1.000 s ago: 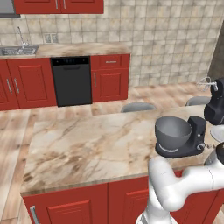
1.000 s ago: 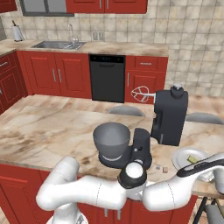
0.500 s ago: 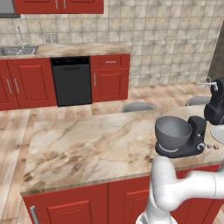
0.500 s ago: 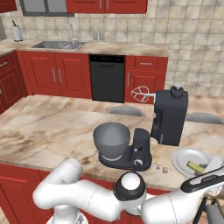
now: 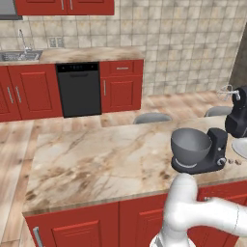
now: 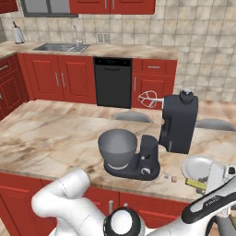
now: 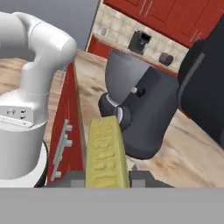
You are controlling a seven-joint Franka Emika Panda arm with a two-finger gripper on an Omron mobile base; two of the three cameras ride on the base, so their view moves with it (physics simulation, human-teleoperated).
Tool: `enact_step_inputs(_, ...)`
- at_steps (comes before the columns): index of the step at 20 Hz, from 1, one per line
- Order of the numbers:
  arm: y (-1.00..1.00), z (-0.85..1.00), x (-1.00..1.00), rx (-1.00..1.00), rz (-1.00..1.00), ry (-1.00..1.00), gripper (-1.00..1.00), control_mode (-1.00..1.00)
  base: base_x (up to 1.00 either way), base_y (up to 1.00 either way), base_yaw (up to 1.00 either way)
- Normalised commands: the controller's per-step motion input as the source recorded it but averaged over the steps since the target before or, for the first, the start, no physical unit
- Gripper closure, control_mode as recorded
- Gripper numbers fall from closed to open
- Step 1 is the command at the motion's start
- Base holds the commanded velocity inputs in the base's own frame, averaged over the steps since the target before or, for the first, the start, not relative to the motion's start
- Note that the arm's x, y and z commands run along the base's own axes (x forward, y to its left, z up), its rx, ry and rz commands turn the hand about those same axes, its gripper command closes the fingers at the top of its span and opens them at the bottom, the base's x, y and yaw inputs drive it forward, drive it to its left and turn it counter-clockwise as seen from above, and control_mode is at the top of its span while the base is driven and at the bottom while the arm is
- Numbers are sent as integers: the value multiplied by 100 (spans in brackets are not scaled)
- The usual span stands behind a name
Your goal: Add butter and sugar cubes to the stand mixer bowl and then turn on the stand mixer to begin making frosting.
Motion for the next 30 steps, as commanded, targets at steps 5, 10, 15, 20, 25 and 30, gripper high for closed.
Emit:
enact_step_inputs(5,100,26,-56,-24,-1,0,100,-100,0,0,0)
enact_step_inputs(10,100,37,-11,-32,-1,0,100,-100,0,0,0)
enact_step_inputs(15,100,53,5,-36,-3,0,100,-100,0,0,0)
enact_step_inputs(20,92,49,24,-38,-2,0,100,-100,0,0,0)
enact_step_inputs(25,82,42,39,-35,-2,5,100,-100,0,0,0)
enact_step_inputs(30,51,36,31,-31,-9,12,100,-100,0,0,0)
